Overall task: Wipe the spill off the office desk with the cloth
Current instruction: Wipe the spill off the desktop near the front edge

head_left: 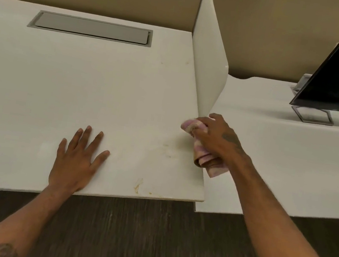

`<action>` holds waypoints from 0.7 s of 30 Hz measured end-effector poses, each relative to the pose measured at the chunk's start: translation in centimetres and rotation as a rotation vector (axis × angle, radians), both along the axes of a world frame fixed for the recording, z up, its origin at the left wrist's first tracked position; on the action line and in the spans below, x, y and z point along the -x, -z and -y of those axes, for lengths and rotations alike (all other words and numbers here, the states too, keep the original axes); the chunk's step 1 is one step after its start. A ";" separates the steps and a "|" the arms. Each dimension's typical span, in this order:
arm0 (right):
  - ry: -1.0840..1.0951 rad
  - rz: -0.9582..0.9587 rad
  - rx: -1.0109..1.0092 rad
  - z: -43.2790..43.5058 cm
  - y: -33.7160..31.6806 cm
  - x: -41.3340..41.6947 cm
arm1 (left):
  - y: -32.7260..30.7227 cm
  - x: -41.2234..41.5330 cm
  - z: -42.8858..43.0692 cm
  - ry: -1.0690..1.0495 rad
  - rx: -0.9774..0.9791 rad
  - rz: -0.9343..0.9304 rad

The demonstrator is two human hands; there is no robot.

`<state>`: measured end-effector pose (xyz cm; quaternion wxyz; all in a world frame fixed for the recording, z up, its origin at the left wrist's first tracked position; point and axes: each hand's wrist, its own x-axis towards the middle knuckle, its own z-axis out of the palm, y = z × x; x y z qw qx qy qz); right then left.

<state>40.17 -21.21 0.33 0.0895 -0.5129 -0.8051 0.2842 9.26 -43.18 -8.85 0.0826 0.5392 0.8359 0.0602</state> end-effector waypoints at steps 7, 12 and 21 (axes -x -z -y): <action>-0.121 0.263 -0.204 -2.4 4.1 4.1 | 0.3 0.2 -0.2 -0.014 0.004 -0.003; -0.124 0.190 -0.206 -2.6 5.5 3.4 | 0.0 -0.1 0.0 -0.026 -0.005 0.021; -0.206 0.056 -0.102 2.3 5.7 -0.3 | 0.1 0.0 0.0 -0.009 0.002 0.007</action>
